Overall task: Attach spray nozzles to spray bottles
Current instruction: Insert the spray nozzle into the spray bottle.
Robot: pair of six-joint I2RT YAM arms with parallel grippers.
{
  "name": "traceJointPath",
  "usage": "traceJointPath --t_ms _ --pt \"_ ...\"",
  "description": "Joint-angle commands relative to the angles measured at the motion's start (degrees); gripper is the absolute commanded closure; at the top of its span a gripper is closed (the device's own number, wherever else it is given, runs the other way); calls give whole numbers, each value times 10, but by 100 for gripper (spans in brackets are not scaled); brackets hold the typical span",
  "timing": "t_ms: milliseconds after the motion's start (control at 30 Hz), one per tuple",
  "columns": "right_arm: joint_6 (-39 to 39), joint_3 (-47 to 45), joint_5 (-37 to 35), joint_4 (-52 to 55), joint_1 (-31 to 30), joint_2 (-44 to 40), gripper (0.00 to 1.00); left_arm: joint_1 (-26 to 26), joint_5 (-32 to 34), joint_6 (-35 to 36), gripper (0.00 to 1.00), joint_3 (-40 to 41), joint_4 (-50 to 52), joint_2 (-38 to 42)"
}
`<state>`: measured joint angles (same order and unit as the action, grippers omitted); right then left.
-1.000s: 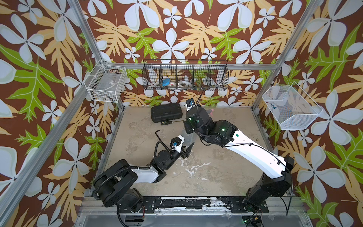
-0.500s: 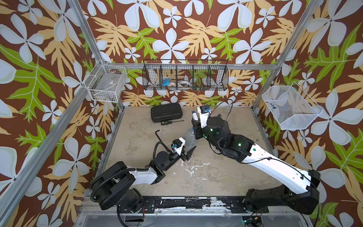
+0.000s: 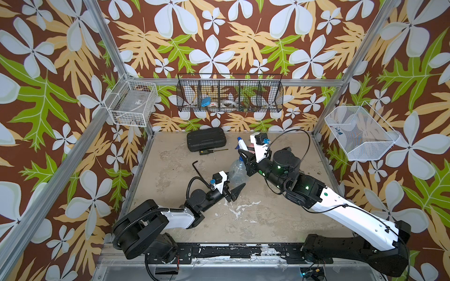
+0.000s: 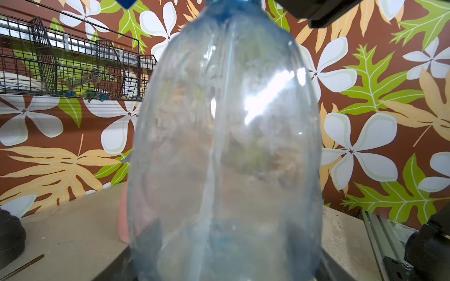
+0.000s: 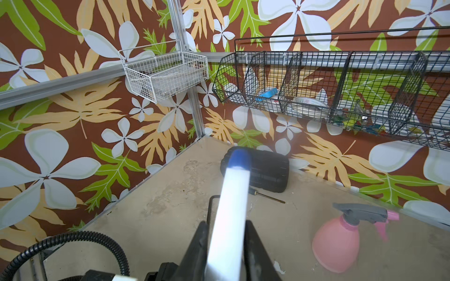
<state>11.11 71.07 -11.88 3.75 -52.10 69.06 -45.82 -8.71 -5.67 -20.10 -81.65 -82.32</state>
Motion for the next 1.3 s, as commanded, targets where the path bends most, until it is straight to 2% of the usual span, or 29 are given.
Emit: traceJointPath --t_ms 0,533,700,1067,1267 --pt "-10 -5 17 -17 5 -3 100 1 -15 -5 27 -4 -75 0" --pt "3 -50 71 -60 11 -20 100 1 -15 -14 29 -24 -134 -13" --pt "-2 -47 63 -36 11 -12 100 1 -7 3 30 -40 -113 -11" --pt "-11 -47 -30 17 11 19 100 1 77 58 33 -83 -63 -6" --pt "108 -12 -58 53 11 44 100 -3 163 83 34 -100 -103 -25"
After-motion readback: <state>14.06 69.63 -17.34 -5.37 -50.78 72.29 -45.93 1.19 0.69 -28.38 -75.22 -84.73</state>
